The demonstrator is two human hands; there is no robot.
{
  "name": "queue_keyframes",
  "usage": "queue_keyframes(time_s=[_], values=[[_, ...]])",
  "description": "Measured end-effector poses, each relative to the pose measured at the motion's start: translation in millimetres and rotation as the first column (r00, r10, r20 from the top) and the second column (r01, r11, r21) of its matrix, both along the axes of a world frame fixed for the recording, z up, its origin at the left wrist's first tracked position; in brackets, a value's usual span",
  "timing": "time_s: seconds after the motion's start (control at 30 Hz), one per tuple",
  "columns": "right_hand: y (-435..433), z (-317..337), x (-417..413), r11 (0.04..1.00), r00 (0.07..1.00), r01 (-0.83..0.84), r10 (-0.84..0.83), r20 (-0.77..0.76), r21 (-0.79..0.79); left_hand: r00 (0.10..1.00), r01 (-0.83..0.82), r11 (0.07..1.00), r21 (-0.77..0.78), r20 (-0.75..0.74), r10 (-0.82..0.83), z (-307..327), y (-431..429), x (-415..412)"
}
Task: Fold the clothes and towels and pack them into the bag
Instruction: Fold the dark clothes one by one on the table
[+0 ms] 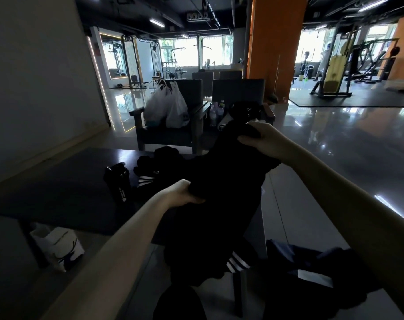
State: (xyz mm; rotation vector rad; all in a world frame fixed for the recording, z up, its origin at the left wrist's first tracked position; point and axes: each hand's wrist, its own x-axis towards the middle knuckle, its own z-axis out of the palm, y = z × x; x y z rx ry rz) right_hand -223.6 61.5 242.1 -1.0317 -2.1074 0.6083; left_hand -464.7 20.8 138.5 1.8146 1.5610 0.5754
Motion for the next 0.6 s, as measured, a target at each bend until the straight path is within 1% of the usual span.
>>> queue_keyframes(time_s=[0.07,0.13,0.2,0.3,0.33,0.43,0.5,0.6], values=[[3,-2,7,0.999,0.999,0.052,-0.052,-0.015,-0.012,0.999,-0.047,0.999,0.0,-0.003,0.047,-2,1,-12],[6,-8,13,0.993,0.992,0.114,-0.115,-0.045,-0.022,0.994,-0.103,0.994,0.025,0.031,0.102,2,2,-25],[11,-19,18,0.984,0.982,0.16,-0.166,-0.087,-0.073,0.988,-0.155,0.986,0.066,0.035,0.152,9,3,-37],[20,-40,24,0.967,0.97,0.204,-0.221,-0.105,-0.15,0.976,-0.17,0.971,0.168,-0.104,0.189,19,7,-51],[23,-48,25,0.961,0.966,0.218,-0.238,-0.105,-0.17,0.974,-0.158,0.973,0.166,-0.137,0.181,22,8,-55],[32,-71,23,0.934,0.951,0.261,-0.291,-0.099,-0.243,0.965,-0.109,0.992,0.057,-0.234,0.119,27,13,-69],[36,-84,23,0.912,0.947,0.28,-0.314,-0.07,-0.299,0.951,-0.111,0.994,-0.003,-0.291,0.105,26,15,-78],[40,-105,24,0.866,0.943,0.313,-0.331,0.021,-0.39,0.913,-0.145,0.989,0.012,-0.383,0.139,19,26,-91]])
